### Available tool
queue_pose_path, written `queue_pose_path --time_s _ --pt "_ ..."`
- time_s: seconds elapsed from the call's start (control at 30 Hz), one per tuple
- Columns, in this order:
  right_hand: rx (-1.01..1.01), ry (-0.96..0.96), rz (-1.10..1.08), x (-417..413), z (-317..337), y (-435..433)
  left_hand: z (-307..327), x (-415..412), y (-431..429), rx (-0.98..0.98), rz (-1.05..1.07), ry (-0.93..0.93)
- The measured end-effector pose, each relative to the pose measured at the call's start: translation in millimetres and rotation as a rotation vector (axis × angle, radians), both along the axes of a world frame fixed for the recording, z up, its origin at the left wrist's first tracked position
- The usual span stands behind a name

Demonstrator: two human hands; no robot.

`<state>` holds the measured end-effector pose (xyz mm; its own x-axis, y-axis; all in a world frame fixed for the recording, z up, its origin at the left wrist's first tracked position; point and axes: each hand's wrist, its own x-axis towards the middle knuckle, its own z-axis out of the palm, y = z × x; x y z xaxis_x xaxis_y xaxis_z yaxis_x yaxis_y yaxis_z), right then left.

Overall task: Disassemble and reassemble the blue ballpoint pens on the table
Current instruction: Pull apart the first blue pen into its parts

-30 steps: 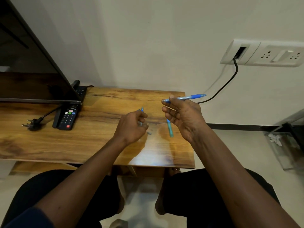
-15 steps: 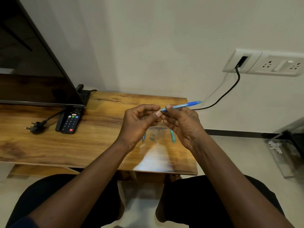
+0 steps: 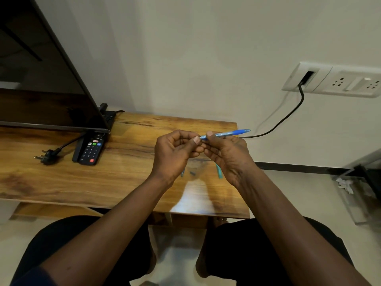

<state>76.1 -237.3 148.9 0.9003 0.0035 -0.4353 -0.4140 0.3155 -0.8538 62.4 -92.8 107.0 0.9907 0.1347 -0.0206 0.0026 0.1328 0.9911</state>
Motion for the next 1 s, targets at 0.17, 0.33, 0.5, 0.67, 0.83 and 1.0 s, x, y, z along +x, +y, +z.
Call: queue_pose_path --time_s 0.17,0.33,0.5,0.67,0.83,1.0 --pt "0.038 0.025 -0.044 2 1 2 3 3 3 -0.070 0.012 0.012" --pt "0.018 0.012 -0.050 0 4 1 3 4 8 -0.040 0.003 0.030" --pt "-0.031 0.020 -0.050 0 3 -3 -20 9 16 0.460 -0.017 0.045" --pt "-0.046 0.033 -0.037 0 3 -9 -42 9 11 0.894 -0.054 0.096" --pt "-0.058 0.049 -0.009 0 3 -15 -50 12 3 1.010 -0.106 0.195" --pt "-0.067 0.052 -0.010 0 4 -22 -55 15 -2 1.107 -0.104 0.223"
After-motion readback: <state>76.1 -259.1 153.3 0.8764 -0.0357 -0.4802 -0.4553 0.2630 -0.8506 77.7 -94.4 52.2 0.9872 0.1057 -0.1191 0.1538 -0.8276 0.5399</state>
